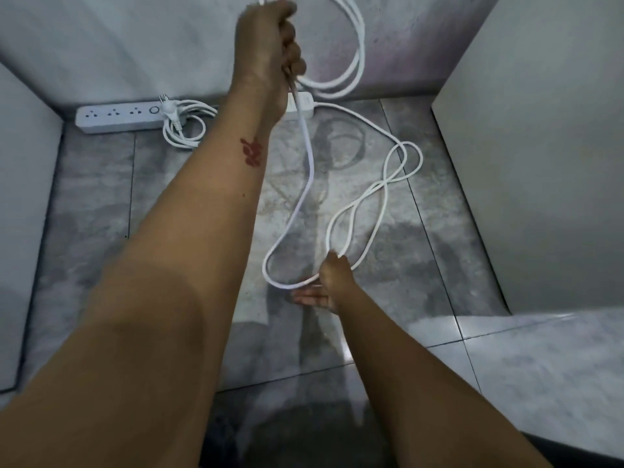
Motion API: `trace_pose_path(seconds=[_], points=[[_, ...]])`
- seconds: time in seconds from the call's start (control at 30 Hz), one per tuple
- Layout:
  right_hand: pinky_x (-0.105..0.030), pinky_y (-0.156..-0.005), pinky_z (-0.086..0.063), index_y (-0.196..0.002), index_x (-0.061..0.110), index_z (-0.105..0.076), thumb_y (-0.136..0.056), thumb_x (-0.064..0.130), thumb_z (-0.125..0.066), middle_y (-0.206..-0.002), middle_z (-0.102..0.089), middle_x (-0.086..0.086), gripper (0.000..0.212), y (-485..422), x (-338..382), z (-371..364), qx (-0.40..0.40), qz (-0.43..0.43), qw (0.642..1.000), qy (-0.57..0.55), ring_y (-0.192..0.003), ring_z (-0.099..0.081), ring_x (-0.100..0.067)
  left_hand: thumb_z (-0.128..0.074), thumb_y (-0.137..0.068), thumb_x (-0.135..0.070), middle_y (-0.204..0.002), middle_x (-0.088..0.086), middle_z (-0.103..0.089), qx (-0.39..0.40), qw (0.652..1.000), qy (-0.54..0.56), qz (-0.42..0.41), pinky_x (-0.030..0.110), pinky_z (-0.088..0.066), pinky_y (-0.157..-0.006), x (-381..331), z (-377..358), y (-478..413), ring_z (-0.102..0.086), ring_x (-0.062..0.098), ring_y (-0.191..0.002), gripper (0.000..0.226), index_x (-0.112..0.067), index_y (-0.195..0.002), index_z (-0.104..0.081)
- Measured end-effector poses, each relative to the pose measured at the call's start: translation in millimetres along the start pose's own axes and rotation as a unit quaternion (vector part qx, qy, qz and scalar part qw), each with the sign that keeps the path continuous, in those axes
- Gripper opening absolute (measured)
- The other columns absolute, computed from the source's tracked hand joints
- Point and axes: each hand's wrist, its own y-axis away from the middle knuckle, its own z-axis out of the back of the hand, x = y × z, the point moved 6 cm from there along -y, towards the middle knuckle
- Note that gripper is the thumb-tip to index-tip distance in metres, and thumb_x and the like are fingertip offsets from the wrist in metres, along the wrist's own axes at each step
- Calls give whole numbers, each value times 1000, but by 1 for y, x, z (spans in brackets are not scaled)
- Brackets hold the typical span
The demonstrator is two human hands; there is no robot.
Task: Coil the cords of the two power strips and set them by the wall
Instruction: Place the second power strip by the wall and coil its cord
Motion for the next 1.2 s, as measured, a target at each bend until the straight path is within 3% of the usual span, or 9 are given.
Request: trace_pose_path(seconds=[0.07, 0.17, 0.37, 0.43, 0.53, 0.63, 0.77, 0.97, 1.2], points=[[-51, -85, -56, -124, 11, -46, -102, 27, -34, -112, -60, -24, 30, -1, 4, 13, -57, 55, 970, 231, -94, -68, -43, -34, -95, 2, -44, -8, -27, 25, 998, 35, -49, 21, -21, -43, -16, -2, 0, -21, 7, -37, 36, -16, -64, -31], [-39, -96, -46, -125, 15, -57, -102, 22, -33, -131, -57, -14, 34, -7, 7, 26, -129, 132, 810, 556, -121, -56, -33, -48, -75, 2, -41, -8, -30, 49, 990, 88, -98, 20, -27, -41, -32, -2, 9, -28, 5, -34, 27, -16, -61, -34], [-38, -100, -46, -135, 23, -56, -105, 38, -26, -139, -55, -8, 45, -13, 10, 28, -107, 115, 631, 760, -126, -54, -27, -28, -97, 1, -45, -7, -28, 51, 998, 43, -1, 18, -24, -38, -31, -4, 11, -23, 6, -34, 34, -12, -66, -35], [-38, -103, -40, -140, 21, -51, -103, 50, -26, -144, -51, -11, 53, -14, 19, 28, -61, 101, 649, 751, -129, -51, -29, -36, -96, -5, -48, -6, -25, 55, 988, -125, 69, 19, -20, -40, -18, -5, 15, -18, 8, -39, 23, -12, -75, -42], [-38, -102, -42, -136, 5, -52, -102, 40, -39, -139, -54, -20, 50, -2, 64, 31, -29, 92, 786, 610, -126, -53, -35, -39, -94, -7, -52, -4, -23, 82, 951, -259, 145, 19, -18, -41, 7, -2, 22, -16, 10, -41, 16, -12, -80, -46], [-34, -86, -45, -125, 3, -51, -95, 29, -47, -124, -62, -17, 40, 38, 142, 55, -252, 286, 869, 316, -113, -60, -33, -40, -94, -8, -53, -4, -24, 132, 913, -339, 186, 19, -16, -41, 23, -5, 27, -16, 9, -39, 13, -12, -84, -47], [-41, -87, -45, -114, 4, -49, -77, 10, -51, -107, -54, -9, 37, 122, 199, 44, -352, 612, 702, 95, -102, -57, -31, -44, -91, -9, -59, -1, -28, 193, 842, -467, 187, 21, -16, -45, 27, -7, 26, -16, 10, -44, 16, -11, -81, -56], [-38, -103, -32, -131, 29, -53, -68, 17, -56, -129, -59, 3, 64, 117, 221, -24, -229, 627, 533, 521, -128, -47, -26, -42, -84, 4, -61, 5, -37, 266, 776, -538, 196, 27, -21, -51, 43, -14, 36, -26, 14, -49, 21, -10, -70, -50], [-35, -77, -42, -114, 12, -60, -98, 29, -43, -114, -66, -15, 29, 78, 219, -8, -174, 481, 649, 564, -107, -60, -37, -68, -86, -14, -69, 12, -65, 287, 801, -502, 154, 32, -53, -66, 47, -1, 30, -63, 22, -64, 15, -5, -73, -67]])
